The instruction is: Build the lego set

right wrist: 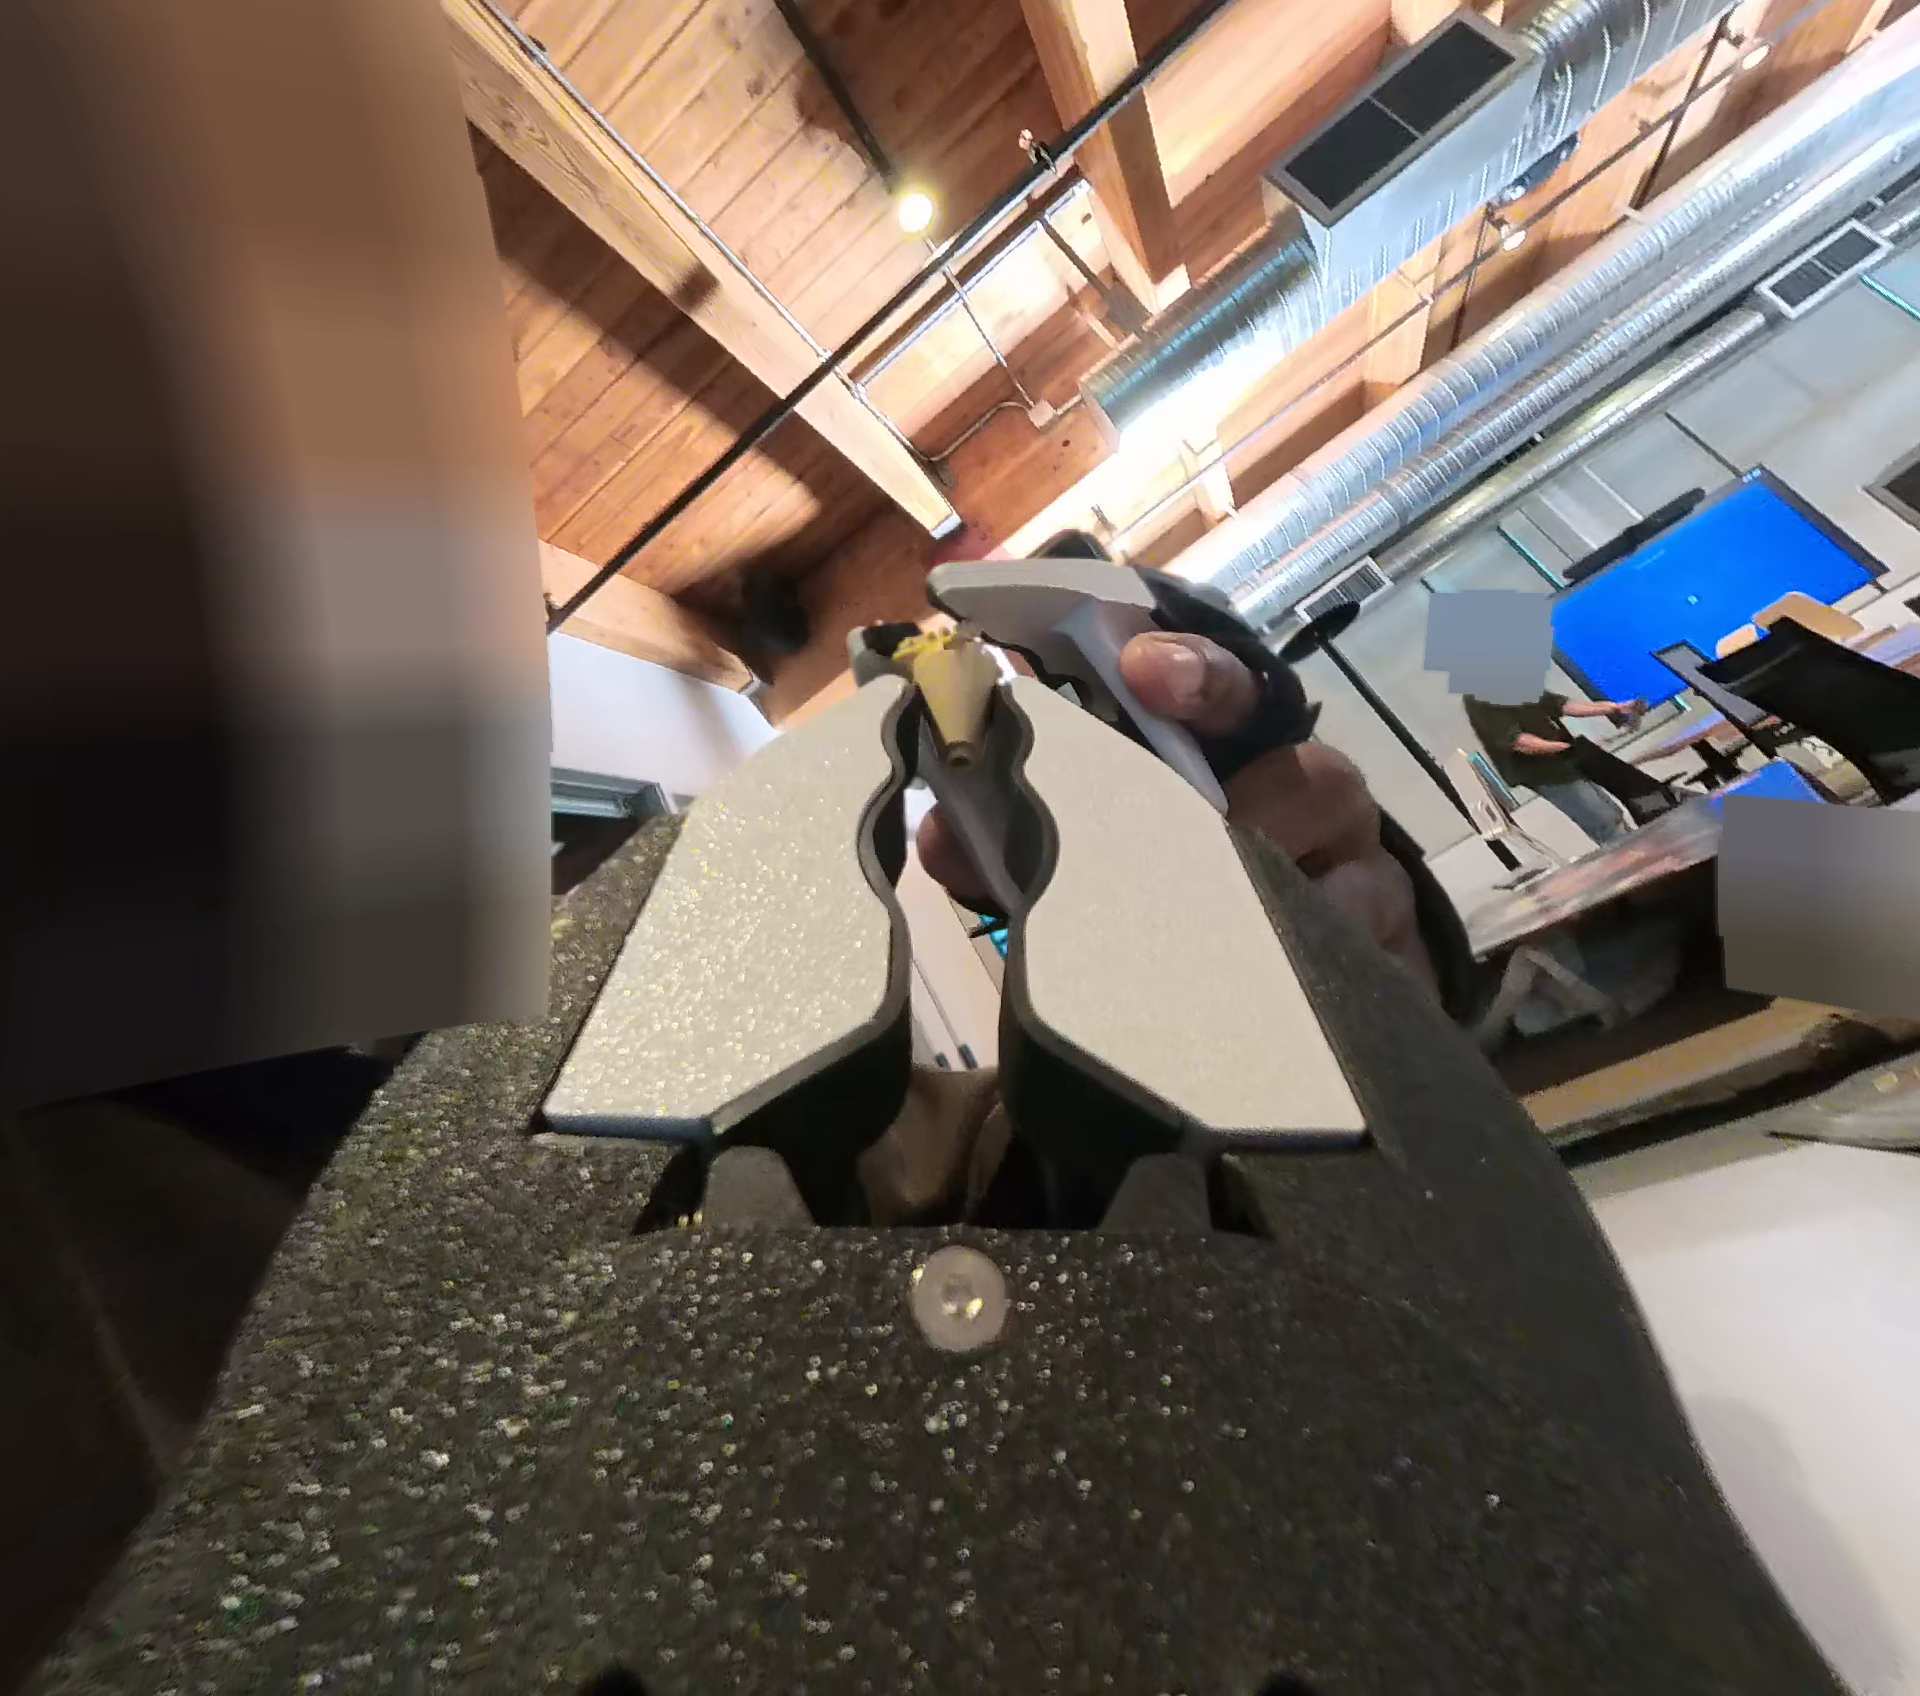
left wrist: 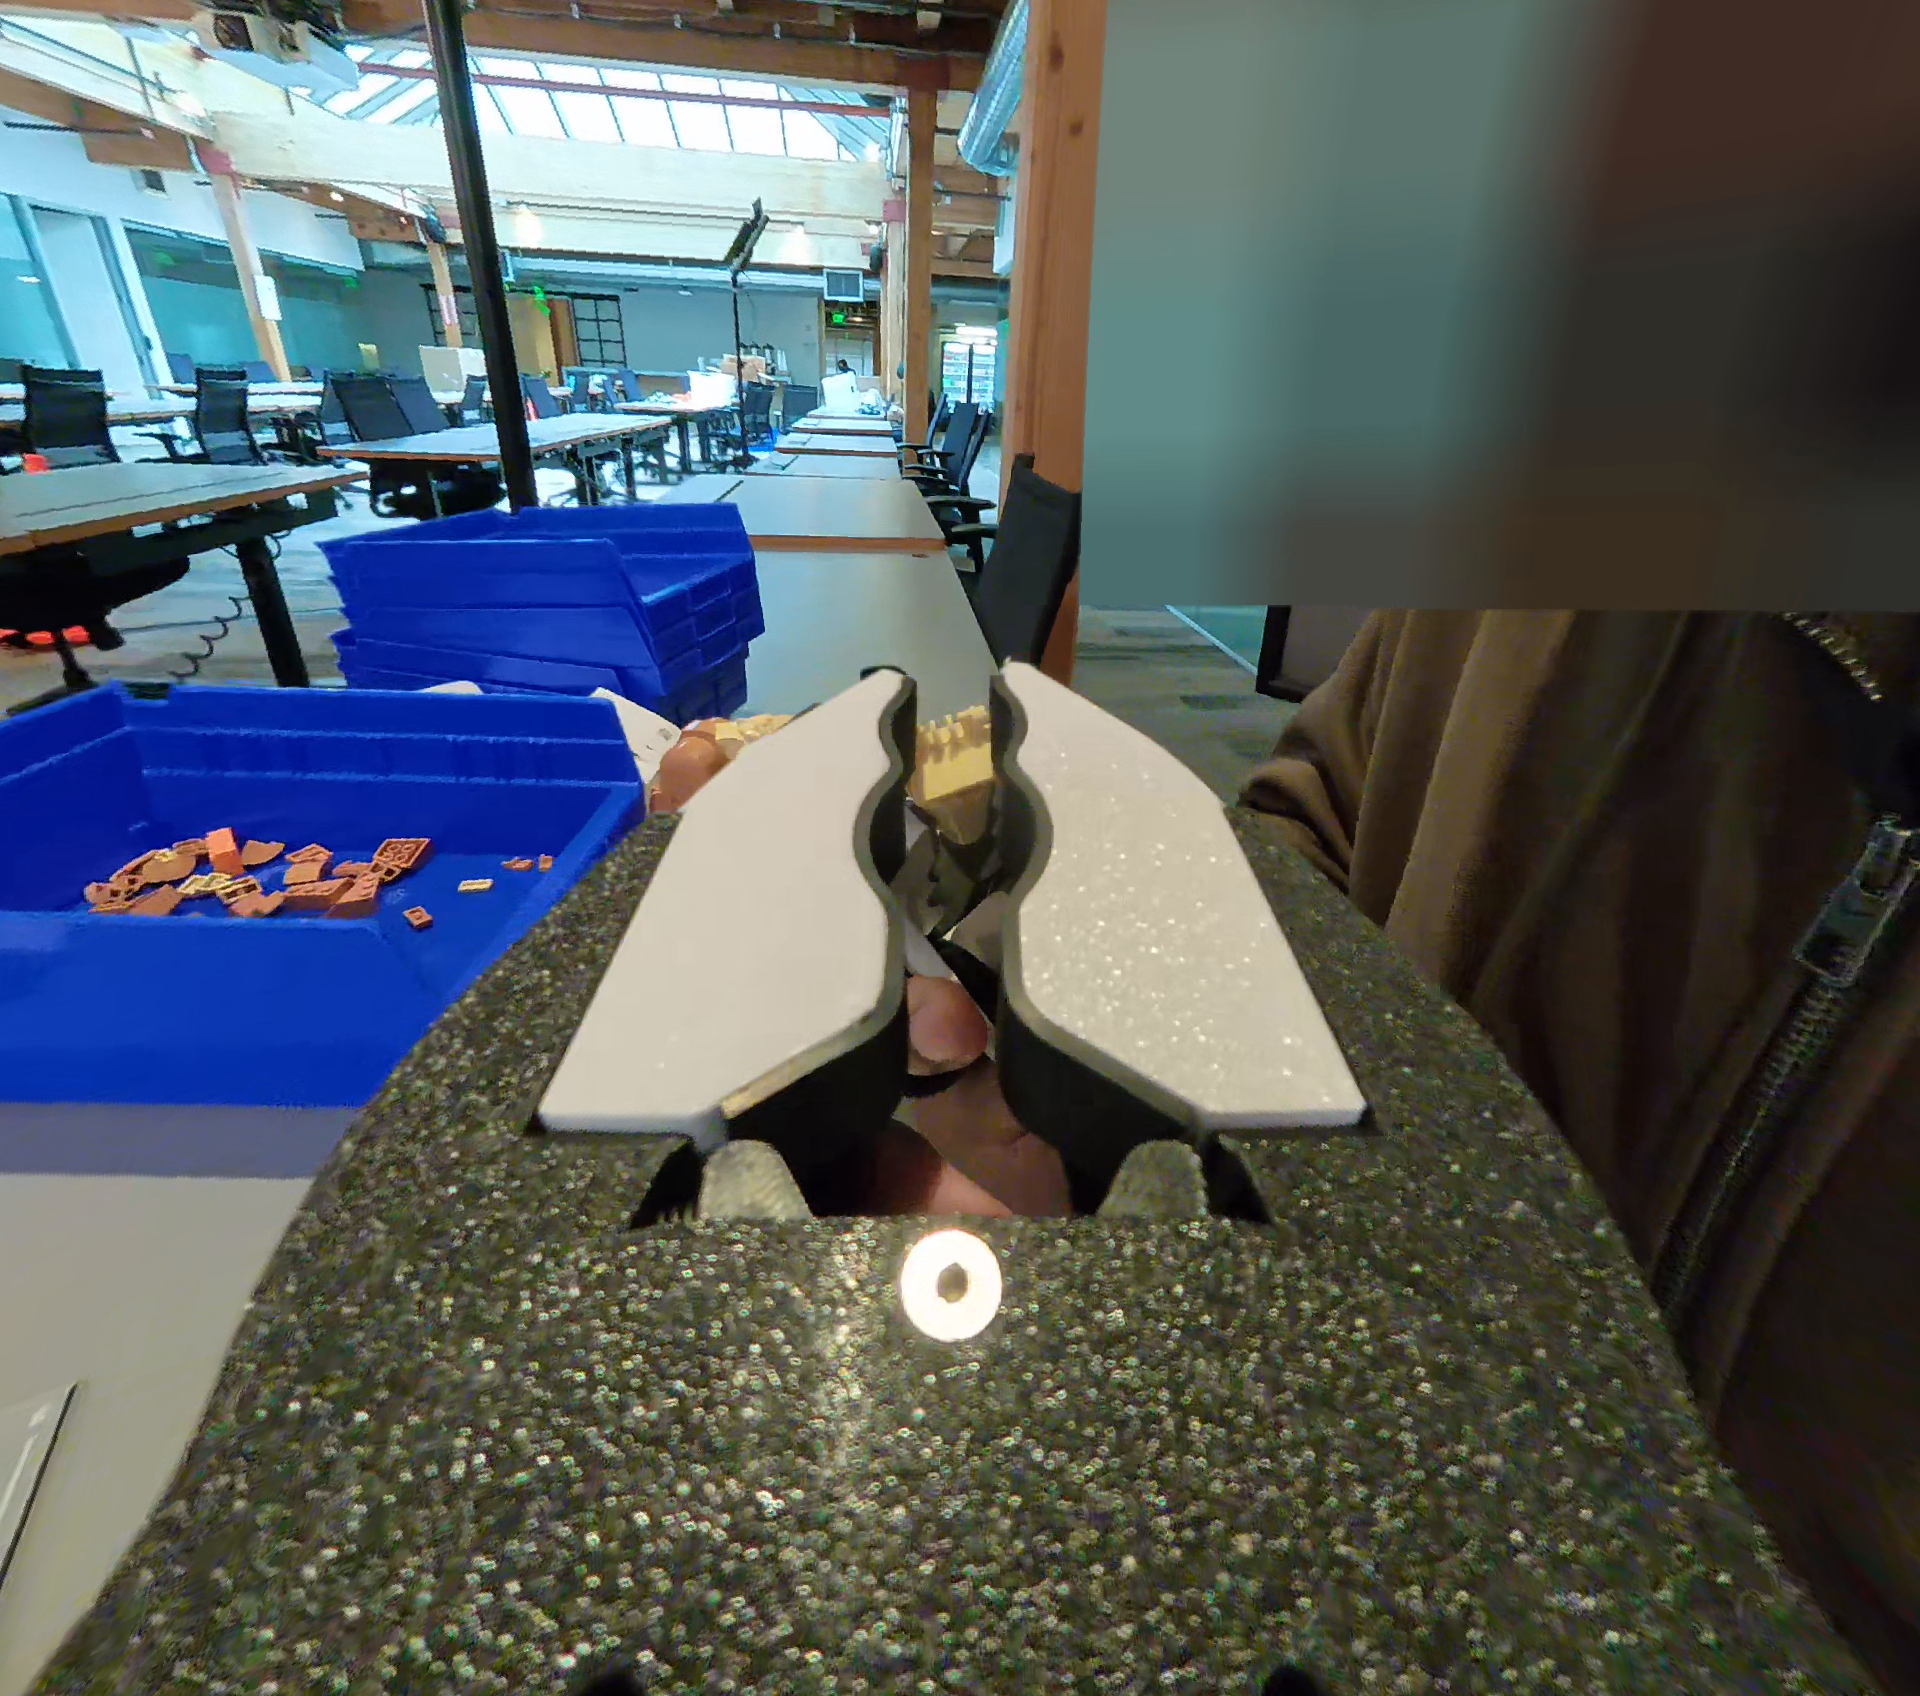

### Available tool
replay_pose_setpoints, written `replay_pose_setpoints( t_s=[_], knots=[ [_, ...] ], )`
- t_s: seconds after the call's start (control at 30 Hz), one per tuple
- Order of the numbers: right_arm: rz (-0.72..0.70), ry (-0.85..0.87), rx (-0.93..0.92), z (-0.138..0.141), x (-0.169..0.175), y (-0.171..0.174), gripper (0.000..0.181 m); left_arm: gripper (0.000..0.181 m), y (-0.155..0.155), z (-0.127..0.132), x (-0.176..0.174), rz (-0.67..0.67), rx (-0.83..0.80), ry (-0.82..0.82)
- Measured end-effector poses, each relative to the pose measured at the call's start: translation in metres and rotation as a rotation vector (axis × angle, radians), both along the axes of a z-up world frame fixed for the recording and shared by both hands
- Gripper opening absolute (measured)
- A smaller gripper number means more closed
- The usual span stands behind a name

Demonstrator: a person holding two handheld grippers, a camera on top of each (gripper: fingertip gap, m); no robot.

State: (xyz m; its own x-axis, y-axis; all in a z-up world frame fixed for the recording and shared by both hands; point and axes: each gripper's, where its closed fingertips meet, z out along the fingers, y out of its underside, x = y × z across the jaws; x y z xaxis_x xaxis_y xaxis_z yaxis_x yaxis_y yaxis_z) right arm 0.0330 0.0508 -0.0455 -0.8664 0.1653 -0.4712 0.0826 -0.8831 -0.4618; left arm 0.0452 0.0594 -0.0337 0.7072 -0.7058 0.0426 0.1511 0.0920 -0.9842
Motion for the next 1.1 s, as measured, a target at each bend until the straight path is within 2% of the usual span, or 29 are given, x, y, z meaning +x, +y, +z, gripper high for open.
replay_pose_setpoints(
  t_s=[0.4, 1.1],
  knots=[
    [-0.011, 0.078, -0.059, 0.01, 0.017, 0.008, 0.013, 0.019, 0.008, 0.009, 0.023, -0.056, -0.032, 0.088],
    [0.004, 0.103, -0.133, 0.014, 0.022, 0.013, 0.013, 0.022, 0.012, 0.012, 0.028, -0.012, 0.029, 0.107]
  ],
)
